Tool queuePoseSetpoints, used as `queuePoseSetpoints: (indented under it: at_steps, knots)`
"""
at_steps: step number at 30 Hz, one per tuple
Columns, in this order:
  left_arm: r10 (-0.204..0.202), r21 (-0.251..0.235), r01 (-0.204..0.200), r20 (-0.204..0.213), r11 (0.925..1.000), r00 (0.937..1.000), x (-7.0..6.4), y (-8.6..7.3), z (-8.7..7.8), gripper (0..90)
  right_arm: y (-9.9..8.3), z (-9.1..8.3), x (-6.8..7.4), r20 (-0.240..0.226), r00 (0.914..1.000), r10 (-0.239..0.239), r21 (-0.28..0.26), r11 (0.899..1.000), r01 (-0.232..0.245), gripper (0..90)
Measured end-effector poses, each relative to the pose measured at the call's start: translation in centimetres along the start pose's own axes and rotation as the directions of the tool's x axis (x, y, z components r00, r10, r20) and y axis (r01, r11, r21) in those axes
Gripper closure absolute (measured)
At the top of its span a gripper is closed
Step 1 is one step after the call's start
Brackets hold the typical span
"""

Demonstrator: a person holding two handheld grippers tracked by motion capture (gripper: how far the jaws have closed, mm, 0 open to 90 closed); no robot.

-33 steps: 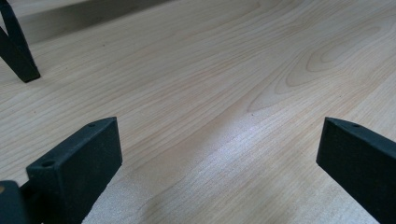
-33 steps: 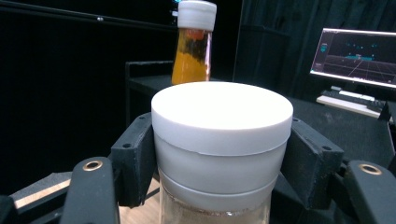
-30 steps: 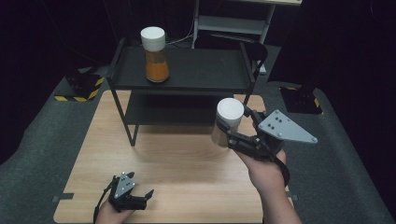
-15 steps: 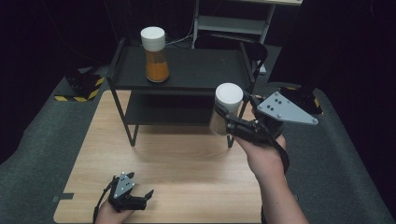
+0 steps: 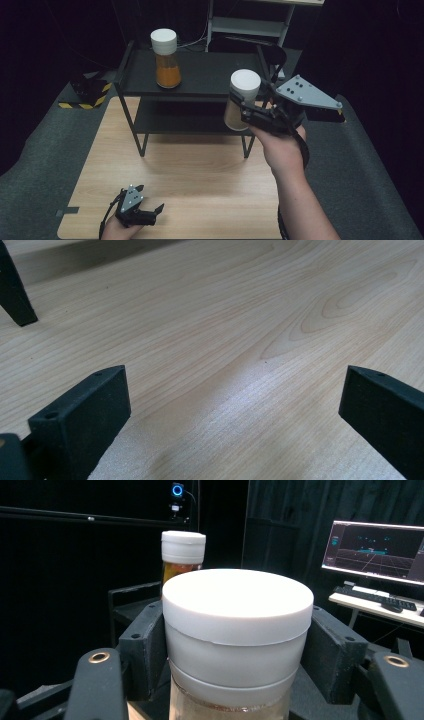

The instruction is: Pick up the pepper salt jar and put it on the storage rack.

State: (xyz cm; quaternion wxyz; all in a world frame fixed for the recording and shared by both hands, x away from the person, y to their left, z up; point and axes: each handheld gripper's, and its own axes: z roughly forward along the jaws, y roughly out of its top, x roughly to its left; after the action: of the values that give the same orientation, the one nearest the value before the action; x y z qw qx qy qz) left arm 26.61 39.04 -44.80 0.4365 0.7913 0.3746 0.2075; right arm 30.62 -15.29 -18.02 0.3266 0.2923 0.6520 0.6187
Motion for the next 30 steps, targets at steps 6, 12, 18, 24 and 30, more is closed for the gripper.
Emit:
queuePoseSetpoints:
  at_steps: [6, 12, 18, 24, 30]
  knots:
    - [-0.005, -0.001, 0.005, 0.004, 1.0, 1.0, 0.2, 0.0, 0.0, 0.3, 0.8, 1.4, -0.6, 0.016, 0.9998, 0.011, 0.003, 1.0, -0.011, 33.9]
    - [-0.013, -0.018, 0.013, 0.005, 0.9998, 0.9999, 0.4, -0.3, -0.1, 0.3, 1.3, 3.1, -1.1, 0.038, 0.9989, 0.027, 0.001, 1.0, -0.028, 33.9]
    - [0.001, -0.022, -0.001, 0.004, 0.9998, 1.0, 0.3, -0.4, -0.2, 0.3, 1.7, 5.0, -1.7, 0.051, 0.9982, 0.032, 0.002, 0.999, -0.032, 33.9]
    - [-0.005, -0.033, 0.004, -0.006, 0.9994, 1.0, 0.2, -0.6, -0.3, 0.3, 1.9, 6.9, -2.3, 0.062, 0.9973, 0.04, 0.01, 0.999, -0.041, 33.9]
    - [0.007, -0.028, -0.007, -0.013, 0.9996, 0.9999, 0.1, -0.5, -0.3, 0.3, 2.0, 8.8, -2.8, 0.083, 0.9958, 0.039, 0.029, 0.999, -0.041, 33.9]
